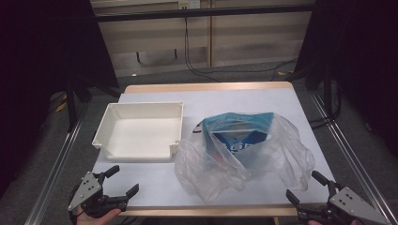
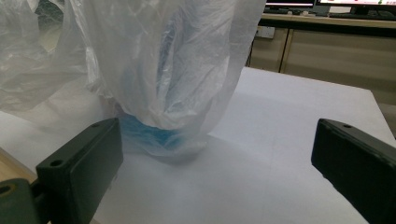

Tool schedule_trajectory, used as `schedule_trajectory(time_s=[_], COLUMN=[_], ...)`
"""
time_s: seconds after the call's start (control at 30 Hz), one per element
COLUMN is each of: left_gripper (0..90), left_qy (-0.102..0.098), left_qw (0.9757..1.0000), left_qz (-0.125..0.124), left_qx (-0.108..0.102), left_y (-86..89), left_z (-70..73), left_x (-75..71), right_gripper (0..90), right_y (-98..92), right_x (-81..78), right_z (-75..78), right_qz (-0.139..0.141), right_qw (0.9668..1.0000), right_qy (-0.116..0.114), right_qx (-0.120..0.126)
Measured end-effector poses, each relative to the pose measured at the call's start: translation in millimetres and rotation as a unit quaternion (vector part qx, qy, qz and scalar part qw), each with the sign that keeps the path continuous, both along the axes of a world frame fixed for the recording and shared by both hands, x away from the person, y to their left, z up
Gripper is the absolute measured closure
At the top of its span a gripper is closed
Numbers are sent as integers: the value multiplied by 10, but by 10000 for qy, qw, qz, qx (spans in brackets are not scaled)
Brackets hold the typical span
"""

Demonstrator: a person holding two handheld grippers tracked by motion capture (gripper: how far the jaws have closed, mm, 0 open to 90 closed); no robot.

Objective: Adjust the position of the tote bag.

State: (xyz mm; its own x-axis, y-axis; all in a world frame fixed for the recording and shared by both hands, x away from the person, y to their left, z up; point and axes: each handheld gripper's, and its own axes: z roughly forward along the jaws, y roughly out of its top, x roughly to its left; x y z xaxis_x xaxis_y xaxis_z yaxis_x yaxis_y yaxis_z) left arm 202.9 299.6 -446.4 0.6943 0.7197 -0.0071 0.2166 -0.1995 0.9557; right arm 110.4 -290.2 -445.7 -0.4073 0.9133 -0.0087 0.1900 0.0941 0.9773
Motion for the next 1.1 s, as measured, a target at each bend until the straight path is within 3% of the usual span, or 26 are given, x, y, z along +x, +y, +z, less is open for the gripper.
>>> schedule_trajectory(time_s=[0.17, 0.2, 0.3, 0.5, 0.77, 1.1], left_gripper=[81, 81, 90, 125, 150, 169], left_qy=[55, 71, 54, 3, -18, -90], left_qw=[10000, 10000, 10000, 9998, 9994, 9961], left_qz=[-10, -12, -9, -194, -340, -839], left_qx=[50, -59, 18, 8, 98, 247], left_y=[0, -17, -17, -82, -181, -353], left_z=[-3, -2, 10, 32, 64, 99], left_x=[6, -6, -22, -54, -52, -117], right_gripper=[30, 40, 67, 93, 166, 198], right_y=[-2, -10, -15, 7, 30, 59], right_x=[1, 0, -1, -8, -33, -94], right_z=[1, 2, 6, 43, 125, 257], right_qz=[-23, -32, 8, 32, 288, 555], right_qw=[10000, 10000, 9999, 9999, 9995, 9985], right_qy=[20, 48, 106, 126, 46, 30], right_qx=[15, 26, 79, 107, 103, 35])
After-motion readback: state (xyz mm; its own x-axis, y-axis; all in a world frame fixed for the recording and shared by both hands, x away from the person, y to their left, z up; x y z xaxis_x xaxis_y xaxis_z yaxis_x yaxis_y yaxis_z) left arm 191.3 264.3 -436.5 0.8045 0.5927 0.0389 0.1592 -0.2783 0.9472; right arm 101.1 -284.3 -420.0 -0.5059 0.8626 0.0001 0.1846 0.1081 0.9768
